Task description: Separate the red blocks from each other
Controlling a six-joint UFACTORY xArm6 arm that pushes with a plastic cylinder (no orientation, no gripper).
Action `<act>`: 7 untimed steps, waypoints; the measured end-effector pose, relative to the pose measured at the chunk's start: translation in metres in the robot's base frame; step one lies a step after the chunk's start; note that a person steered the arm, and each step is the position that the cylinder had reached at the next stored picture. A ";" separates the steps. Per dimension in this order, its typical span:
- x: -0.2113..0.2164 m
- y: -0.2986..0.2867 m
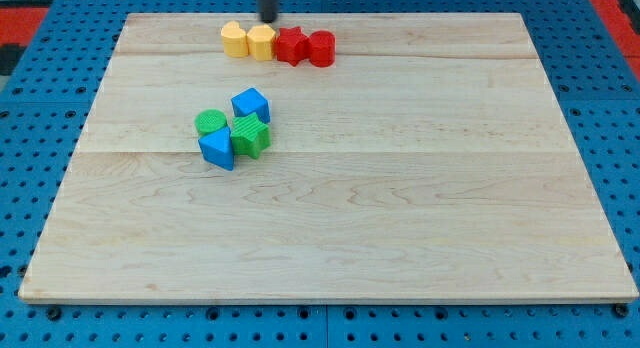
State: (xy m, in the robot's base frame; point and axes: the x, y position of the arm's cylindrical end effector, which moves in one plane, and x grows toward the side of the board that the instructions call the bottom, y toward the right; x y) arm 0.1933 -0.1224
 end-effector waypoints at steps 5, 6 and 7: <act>0.057 0.099; 0.095 0.153; 0.140 0.196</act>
State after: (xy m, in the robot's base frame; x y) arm 0.3336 0.0740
